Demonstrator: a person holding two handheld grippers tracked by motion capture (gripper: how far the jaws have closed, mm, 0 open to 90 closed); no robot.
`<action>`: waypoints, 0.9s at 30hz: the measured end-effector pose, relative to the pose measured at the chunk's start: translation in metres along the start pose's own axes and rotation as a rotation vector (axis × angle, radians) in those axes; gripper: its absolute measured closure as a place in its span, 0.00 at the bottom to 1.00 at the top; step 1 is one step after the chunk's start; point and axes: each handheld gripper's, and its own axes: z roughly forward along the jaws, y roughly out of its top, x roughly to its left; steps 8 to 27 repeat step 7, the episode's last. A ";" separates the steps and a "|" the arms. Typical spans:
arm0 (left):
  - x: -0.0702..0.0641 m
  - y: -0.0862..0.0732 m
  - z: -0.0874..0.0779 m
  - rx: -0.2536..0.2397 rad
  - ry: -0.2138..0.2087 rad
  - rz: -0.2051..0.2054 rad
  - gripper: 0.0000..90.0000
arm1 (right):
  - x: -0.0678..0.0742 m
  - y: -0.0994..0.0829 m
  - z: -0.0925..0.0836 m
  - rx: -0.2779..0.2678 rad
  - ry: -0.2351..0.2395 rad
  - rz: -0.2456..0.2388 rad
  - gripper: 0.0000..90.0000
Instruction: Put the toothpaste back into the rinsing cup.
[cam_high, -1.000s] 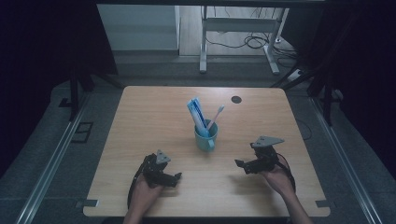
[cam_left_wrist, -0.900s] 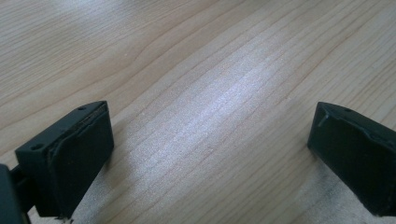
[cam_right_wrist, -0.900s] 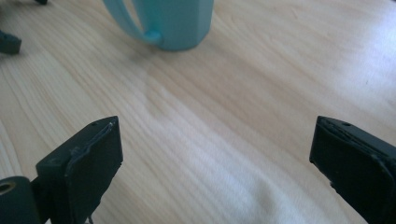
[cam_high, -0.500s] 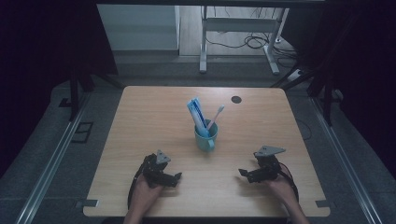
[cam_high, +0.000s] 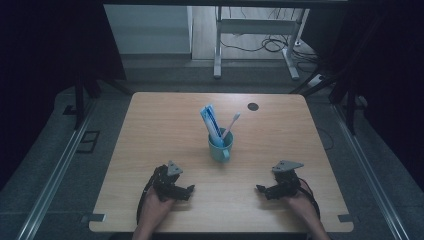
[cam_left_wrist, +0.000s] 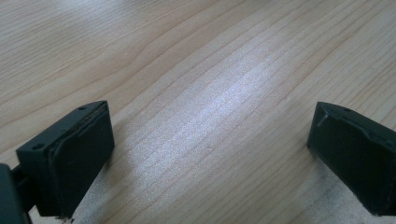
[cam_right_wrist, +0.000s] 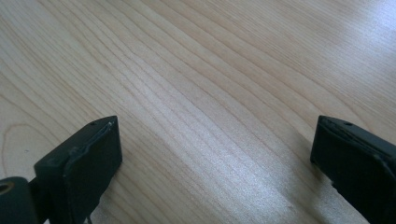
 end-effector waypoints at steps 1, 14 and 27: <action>0.000 0.000 0.000 0.000 0.000 0.000 0.01 | 0.000 0.000 0.000 0.000 0.000 0.000 0.02; 0.000 0.000 0.000 0.001 -0.001 0.000 0.01 | 0.001 0.000 0.000 0.001 -0.005 0.002 0.02; 0.000 0.000 0.000 0.001 -0.001 0.000 0.01 | 0.001 0.000 0.000 0.001 -0.005 0.002 0.02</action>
